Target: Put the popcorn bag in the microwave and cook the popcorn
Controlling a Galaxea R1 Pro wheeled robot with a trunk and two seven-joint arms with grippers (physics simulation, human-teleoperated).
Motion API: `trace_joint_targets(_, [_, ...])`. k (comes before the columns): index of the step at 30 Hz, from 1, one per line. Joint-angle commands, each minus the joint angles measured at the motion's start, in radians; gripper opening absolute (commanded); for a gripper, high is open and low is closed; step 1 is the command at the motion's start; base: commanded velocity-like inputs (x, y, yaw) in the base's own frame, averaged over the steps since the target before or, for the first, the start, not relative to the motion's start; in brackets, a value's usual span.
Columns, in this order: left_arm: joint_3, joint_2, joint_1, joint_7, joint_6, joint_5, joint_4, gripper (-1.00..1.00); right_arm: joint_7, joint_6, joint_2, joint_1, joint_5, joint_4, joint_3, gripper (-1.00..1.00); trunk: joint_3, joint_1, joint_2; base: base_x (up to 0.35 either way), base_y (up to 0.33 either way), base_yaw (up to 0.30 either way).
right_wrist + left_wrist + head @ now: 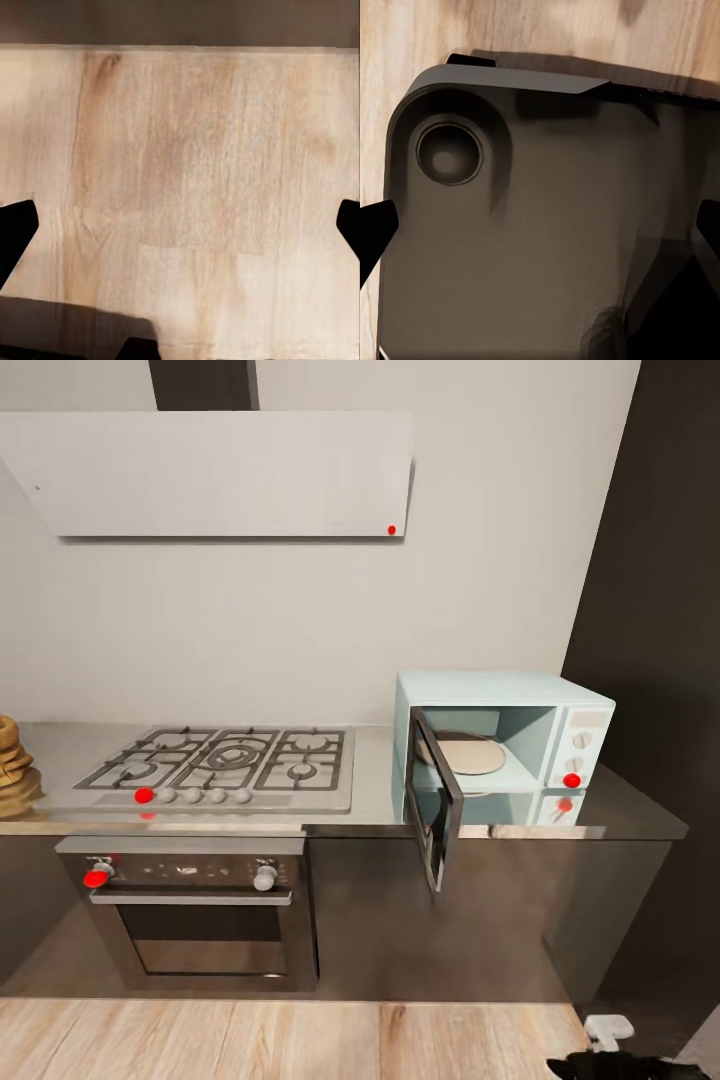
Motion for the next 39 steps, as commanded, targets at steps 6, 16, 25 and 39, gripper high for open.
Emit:
trace_joint_targets(6, [0.000, 0.001, 0.000, 0.000, -0.002, 0.009, 0.000, 1.00, -0.175, -0.239, 0.018, -0.001, 0.008, 0.381, -0.002, 1.00, -0.001, 0.000, -0.001, 0.000, 0.000, 0.000])
trace_joint_targets(16, [0.000, 0.000, 0.000, 0.001, -0.003, 0.011, -0.001, 1.00, -0.229, -0.310, 0.059, 0.117, 0.002, 0.427, -0.002, 1.00, -0.001, 0.000, -0.001, 0.000, 0.000, 0.000])
trace_joint_targets(25, [-0.001, 0.001, 0.000, 0.002, -0.008, 0.075, 0.000, 1.00, -0.257, -0.303, 0.062, 0.128, 0.004, 0.426, -0.002, 1.00, -0.001, 0.000, -0.001, 0.000, 0.000, 0.000])
trace_joint_targets(39, [-0.001, 0.002, 0.000, 0.003, -0.010, 0.113, 0.002, 1.00, -0.458, -0.307, 0.138, 0.144, 0.004, 0.427, -0.003, 1.00, -0.001, 0.000, -0.001, 0.000, 0.000, 0.175])
